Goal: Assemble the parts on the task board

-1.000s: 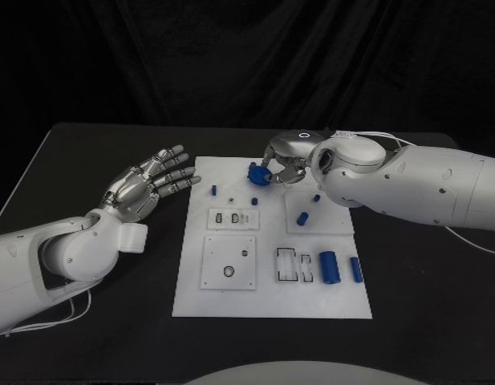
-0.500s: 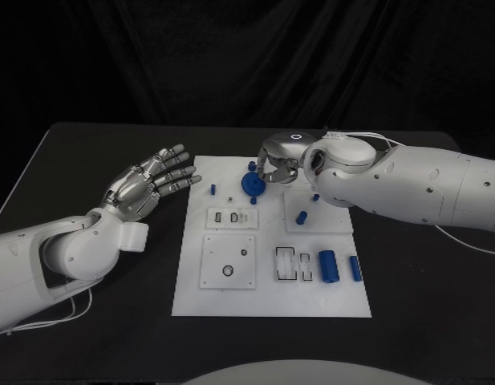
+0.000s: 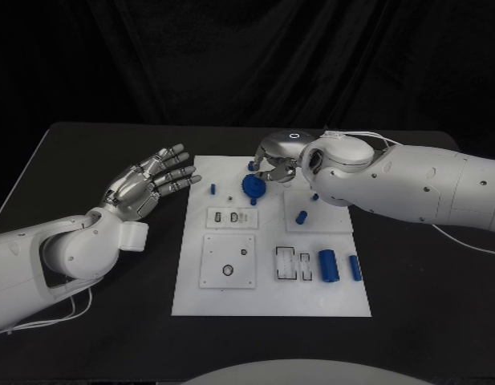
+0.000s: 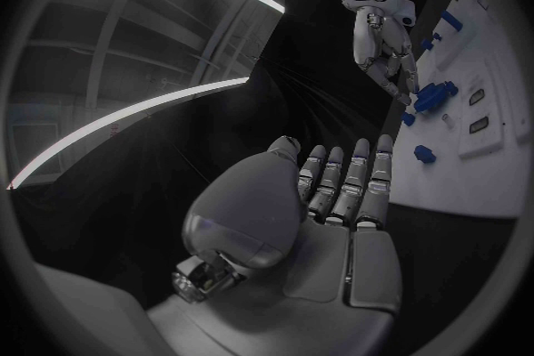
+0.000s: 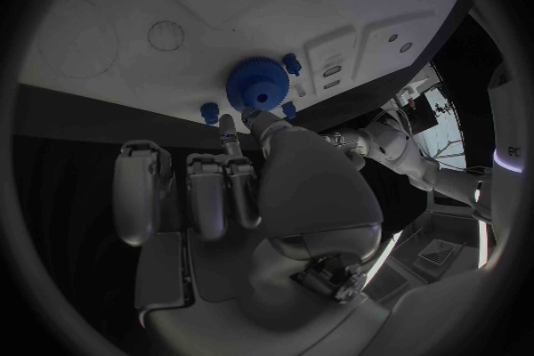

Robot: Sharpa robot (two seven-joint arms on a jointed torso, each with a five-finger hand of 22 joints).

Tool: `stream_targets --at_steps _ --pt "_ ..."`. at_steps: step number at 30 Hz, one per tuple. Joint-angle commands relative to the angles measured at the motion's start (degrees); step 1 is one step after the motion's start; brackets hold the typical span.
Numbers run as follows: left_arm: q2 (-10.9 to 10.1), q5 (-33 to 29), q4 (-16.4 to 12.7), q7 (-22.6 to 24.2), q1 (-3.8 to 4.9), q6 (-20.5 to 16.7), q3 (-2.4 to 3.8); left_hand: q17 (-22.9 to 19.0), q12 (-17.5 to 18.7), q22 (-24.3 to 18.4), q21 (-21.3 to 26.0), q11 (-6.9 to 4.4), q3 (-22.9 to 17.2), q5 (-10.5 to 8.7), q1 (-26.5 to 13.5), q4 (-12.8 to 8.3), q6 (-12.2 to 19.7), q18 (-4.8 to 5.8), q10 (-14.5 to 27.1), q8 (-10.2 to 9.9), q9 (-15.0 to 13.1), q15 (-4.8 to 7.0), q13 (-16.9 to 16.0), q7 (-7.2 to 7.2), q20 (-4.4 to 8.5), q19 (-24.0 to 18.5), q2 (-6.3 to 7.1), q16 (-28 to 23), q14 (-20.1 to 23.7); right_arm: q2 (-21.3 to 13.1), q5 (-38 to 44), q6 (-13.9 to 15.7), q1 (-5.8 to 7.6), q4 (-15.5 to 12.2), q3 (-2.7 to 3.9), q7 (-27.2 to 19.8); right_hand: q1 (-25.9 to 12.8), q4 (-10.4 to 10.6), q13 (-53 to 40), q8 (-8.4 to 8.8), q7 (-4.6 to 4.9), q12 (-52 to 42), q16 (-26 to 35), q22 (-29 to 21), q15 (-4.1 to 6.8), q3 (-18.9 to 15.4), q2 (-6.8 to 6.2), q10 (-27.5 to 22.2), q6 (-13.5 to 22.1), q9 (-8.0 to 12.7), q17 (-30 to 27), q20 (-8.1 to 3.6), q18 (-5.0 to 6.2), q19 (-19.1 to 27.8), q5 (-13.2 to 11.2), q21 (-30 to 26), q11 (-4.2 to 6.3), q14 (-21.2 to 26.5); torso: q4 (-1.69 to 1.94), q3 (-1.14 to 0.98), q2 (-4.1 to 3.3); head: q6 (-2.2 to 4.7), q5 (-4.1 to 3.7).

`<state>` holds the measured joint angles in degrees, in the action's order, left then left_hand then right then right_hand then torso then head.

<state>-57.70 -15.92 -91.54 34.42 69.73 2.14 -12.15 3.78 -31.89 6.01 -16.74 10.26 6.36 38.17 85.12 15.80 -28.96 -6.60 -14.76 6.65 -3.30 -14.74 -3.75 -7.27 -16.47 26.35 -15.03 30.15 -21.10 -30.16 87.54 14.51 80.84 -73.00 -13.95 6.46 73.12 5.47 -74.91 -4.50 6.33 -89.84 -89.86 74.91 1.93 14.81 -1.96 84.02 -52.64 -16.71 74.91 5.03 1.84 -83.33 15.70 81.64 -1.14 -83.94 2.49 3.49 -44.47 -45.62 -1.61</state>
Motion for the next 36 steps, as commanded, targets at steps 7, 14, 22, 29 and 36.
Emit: stream_targets --at_steps 7,14,22,29,36 --pt "-0.09 -0.2 -0.04 0.32 -0.13 0.96 0.05 0.01 -0.21 -0.08 -0.22 0.54 -0.44 0.28 0.71 -0.11 -0.05 1.13 0.08 -0.03 -0.02 -0.37 -0.09 -0.42 -0.06 -0.4 0.01 0.39 -0.02 -1.38 0.18 2.65 -0.28 -1.07 -0.05 -1.61 -0.51 0.13 -15.09 0.58 -0.07 -0.16 -0.14 11.59 -0.48 -0.34 0.05 5.98 0.84 0.25 15.09 -0.03 0.73 0.4 -0.7 -0.29 -0.38 -6.06 -0.06 0.02 0.02 0.12 0.4" --pt "-0.37 -0.2 -0.1 0.3 -0.19 0.95 0.05 0.01 -0.24 -0.08 -0.23 0.55 -0.83 0.33 0.76 -0.09 -0.06 1.15 0.08 -0.03 -0.02 -0.39 -0.09 -0.45 -0.04 -0.44 -0.1 0.46 0.02 -3.39 0.18 3.06 -0.46 -3.25 -0.06 -2.12 -0.92 0.84 -15.09 0.97 0.13 -0.16 -0.14 11.63 -0.62 -1.35 -0.26 5.98 4.29 1.87 15.09 0.11 0.73 0.35 -3.88 -0.49 -0.56 -6.06 -0.07 0.0 0.02 -0.03 0.63" --pt "-0.55 -0.2 -0.14 0.21 -0.28 0.96 0.05 0.01 -0.28 -0.08 -0.25 0.58 -1.34 0.38 0.83 -0.09 0.0 1.18 0.09 -0.05 -0.02 -0.4 -0.08 -0.47 -0.04 -0.47 -0.22 0.56 0.06 -5.4 0.18 2.94 -0.89 -5.56 -0.07 -2.06 -0.37 0.72 -15.09 0.97 0.16 -0.16 -0.14 11.61 -0.63 -1.98 -0.5 5.98 6.94 3.15 15.09 0.12 0.76 0.39 -4.72 -0.72 -0.57 -6.06 -0.09 -0.03 0.0 -0.05 0.58" --pt "-0.56 -0.2 -0.14 0.09 -0.33 0.98 0.05 0.01 -0.32 -0.08 -0.28 0.62 -1.97 0.4 0.93 -0.12 0.07 1.21 0.11 -0.07 -0.01 -0.43 -0.08 -0.51 -0.04 -0.5 -0.27 0.67 0.12 -5.86 0.18 2.17 -1.08 -6.32 -0.07 -1.96 0.63 0.08 -15.09 0.7 -0.04 -0.16 -0.14 11.6 -0.58 -2.22 -0.88 5.98 7.32 3.54 15.09 0.09 0.78 0.41 -5.33 -0.83 -0.46 -6.06 -0.19 -0.04 0.02 0.02 0.55" --pt "-0.54 -0.2 -0.12 -0.02 -0.35 0.92 0.05 0.01 -0.36 -0.08 -0.32 0.66 -2.48 0.39 1.02 -0.18 0.06 1.23 0.12 -0.07 -0.02 -0.44 -0.08 -0.52 -0.03 -0.52 -0.26 0.77 0.16 -5.24 0.08 1.17 -1.18 -6.09 -0.07 -1.84 0.64 0.14 -15.09 0.57 -0.04 -0.16 -0.14 11.64 -0.53 -2.45 -0.94 5.98 7.17 3.64 15.09 0.05 0.75 0.31 -5.75 -0.75 -0.43 -6.06 -0.16 0.0 0.07 0.04 0.37"
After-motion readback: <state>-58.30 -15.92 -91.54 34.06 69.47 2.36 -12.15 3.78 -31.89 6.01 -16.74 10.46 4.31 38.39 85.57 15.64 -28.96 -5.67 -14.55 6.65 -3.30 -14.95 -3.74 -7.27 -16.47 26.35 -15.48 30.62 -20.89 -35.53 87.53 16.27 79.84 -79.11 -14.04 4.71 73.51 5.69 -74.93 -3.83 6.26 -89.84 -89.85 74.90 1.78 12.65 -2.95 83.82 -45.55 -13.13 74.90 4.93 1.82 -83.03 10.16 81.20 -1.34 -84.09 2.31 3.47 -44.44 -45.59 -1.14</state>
